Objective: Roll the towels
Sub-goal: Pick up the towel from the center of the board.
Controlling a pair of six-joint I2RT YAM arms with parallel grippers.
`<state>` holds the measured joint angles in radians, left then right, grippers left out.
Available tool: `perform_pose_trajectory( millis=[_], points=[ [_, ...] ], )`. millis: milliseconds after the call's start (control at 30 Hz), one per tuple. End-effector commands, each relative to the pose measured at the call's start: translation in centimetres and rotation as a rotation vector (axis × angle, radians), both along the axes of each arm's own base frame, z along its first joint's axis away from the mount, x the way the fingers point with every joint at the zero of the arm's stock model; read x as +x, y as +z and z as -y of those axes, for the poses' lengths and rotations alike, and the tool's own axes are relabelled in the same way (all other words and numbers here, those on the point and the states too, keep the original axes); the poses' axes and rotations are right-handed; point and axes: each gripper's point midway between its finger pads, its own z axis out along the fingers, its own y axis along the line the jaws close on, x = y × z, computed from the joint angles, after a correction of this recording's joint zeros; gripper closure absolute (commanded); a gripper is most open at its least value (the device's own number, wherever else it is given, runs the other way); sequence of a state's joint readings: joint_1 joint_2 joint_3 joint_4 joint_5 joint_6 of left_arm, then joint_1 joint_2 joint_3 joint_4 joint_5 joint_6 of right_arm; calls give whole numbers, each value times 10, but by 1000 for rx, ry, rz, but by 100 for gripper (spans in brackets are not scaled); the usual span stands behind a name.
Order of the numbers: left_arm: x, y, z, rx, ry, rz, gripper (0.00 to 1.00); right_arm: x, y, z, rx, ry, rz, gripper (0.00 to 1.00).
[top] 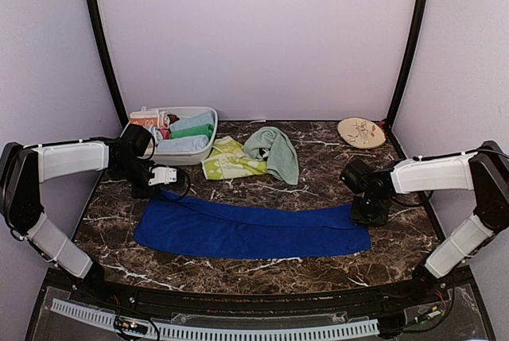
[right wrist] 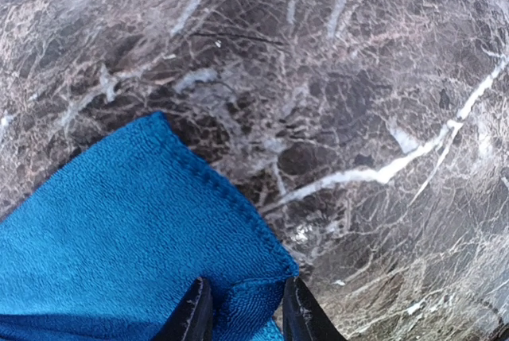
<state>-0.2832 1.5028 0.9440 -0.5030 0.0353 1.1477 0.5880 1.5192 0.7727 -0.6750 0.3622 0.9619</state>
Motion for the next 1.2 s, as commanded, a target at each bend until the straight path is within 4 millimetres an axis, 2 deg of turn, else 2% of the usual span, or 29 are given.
perform_pose_trajectory(
  millis=[0,133,233,333,433,600,733,1000,1167],
  points=[
    [-5,5,-6,3,12,17,99,-9,1,8,2,-10,-5,70],
    [-5,4,-6,5,12,17,99,-11,4,3,40,-9,-2,69],
    [-5,5,-5,2,14,16,99,-11,4,-3,77,-2,-5,62],
    [-5,5,-5,-1,16,14,99,-11,3,-7,103,-6,-1,62],
    [-5,5,-5,-1,17,14,99,-10,1,-9,105,-7,-4,69],
    [-4,6,-6,2,14,22,99,-11,-2,-6,88,-8,-12,87],
    [-3,6,-5,-1,18,22,99,-10,4,-2,67,-7,-7,100],
    [3,16,-7,-2,27,27,99,10,41,8,43,-11,67,100],
    [12,24,-19,15,44,55,100,25,54,13,57,-10,93,100]
  ],
)
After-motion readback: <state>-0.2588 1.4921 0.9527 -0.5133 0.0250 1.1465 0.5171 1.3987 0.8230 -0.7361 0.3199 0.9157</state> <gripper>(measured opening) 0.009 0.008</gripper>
